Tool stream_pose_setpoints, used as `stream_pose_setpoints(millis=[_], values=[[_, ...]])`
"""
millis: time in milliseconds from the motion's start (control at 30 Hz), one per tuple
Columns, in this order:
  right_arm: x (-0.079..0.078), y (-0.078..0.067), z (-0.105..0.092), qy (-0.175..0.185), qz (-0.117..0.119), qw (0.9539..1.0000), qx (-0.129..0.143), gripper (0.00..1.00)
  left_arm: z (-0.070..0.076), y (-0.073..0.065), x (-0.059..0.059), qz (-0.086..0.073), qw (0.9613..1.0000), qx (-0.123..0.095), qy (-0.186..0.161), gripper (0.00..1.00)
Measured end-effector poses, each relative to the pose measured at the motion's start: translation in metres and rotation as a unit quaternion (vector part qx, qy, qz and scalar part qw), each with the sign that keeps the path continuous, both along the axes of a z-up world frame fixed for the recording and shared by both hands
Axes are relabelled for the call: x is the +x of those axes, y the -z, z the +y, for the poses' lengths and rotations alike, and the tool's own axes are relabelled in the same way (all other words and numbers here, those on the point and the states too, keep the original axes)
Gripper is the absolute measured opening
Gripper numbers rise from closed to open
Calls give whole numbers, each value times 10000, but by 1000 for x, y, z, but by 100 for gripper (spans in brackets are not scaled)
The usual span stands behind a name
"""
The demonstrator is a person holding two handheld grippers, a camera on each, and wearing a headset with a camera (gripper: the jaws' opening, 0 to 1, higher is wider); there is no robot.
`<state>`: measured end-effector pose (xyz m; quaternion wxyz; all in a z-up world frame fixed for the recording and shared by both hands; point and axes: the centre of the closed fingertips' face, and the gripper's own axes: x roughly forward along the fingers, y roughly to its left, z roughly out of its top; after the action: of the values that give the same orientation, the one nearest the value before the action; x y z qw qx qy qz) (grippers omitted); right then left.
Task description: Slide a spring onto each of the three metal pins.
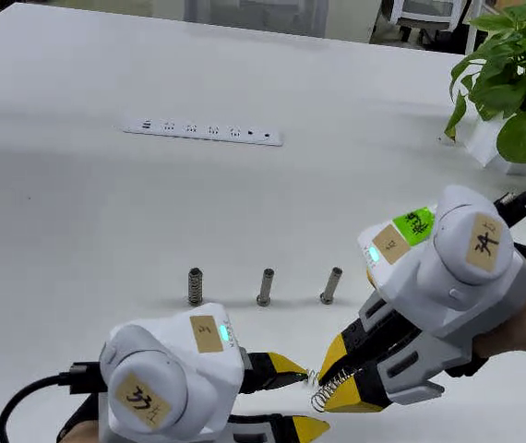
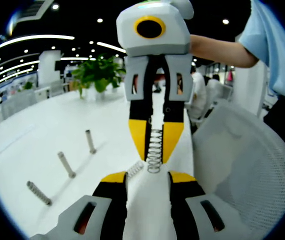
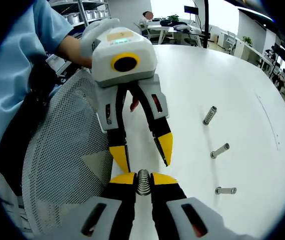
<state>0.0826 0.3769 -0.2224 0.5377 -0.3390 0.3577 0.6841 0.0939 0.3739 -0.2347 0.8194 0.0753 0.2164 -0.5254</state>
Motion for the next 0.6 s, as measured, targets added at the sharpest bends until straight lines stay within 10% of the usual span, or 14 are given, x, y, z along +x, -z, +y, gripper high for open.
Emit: stream_pose_setpoints(millis=[600], values=[[19,-1,3,-418,-252,9983,-326,12,60,11,15,220,9909,-116,-1325,74]])
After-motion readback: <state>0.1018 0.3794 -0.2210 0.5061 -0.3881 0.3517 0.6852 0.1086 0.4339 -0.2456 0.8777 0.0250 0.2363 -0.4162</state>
